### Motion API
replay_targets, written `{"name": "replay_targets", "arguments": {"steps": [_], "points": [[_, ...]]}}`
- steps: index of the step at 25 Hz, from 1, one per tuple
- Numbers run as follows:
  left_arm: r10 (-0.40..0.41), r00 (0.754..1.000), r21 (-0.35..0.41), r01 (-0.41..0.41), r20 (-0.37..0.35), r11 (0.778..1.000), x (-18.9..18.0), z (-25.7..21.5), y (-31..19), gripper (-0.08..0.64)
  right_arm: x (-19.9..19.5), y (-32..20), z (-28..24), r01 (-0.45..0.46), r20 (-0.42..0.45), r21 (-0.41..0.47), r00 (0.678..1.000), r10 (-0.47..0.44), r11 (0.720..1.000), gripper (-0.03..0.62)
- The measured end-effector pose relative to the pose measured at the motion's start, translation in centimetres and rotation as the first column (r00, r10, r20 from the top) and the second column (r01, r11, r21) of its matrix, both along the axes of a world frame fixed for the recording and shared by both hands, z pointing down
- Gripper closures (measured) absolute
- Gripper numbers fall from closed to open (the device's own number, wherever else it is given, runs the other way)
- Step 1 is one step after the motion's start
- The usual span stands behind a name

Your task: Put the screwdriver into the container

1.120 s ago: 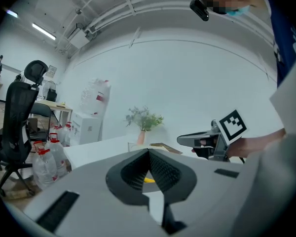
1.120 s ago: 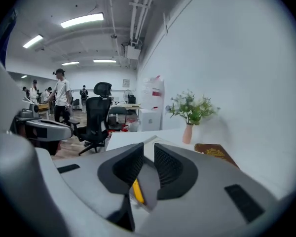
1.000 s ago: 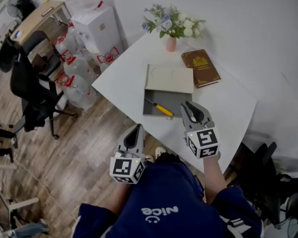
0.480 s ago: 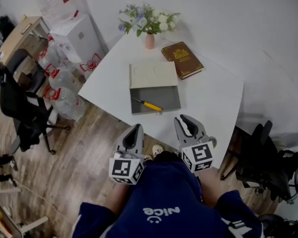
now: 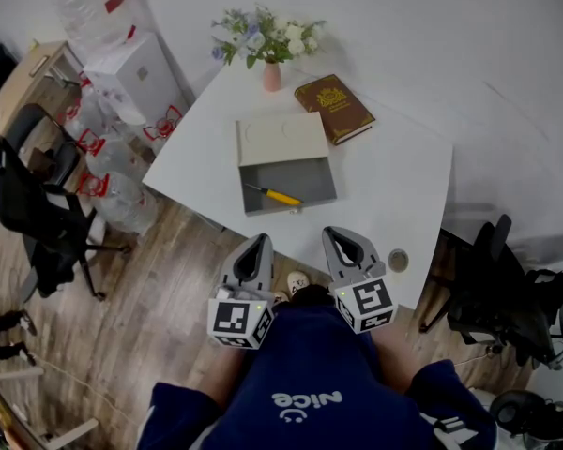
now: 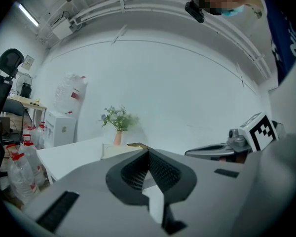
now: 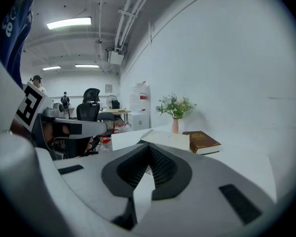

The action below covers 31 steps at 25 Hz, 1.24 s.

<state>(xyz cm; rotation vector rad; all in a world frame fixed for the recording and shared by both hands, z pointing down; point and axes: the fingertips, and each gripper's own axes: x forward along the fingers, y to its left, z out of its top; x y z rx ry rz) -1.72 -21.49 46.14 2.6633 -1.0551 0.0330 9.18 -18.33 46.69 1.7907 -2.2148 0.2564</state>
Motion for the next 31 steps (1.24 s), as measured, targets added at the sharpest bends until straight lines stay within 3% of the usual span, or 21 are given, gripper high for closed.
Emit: {"name": "replay_targets", "arguments": {"steps": [7,31], "points": [[-0.019,1.000,-0.001,0.019,0.000,1.000,-0.4,0.0,0.4,0.545,-0.1,0.0,-0.3,-0.020,-0.003,0.023,1.000,0.020,1.000,0.571],[-0.024,0.999,0.014,0.023,0.024,1.000,0.3,0.5,0.5,0.545,-1.1,0.0,1.2,0.046,-0.016,0.013,0.999,-0.046,0.999,0.571]]}}
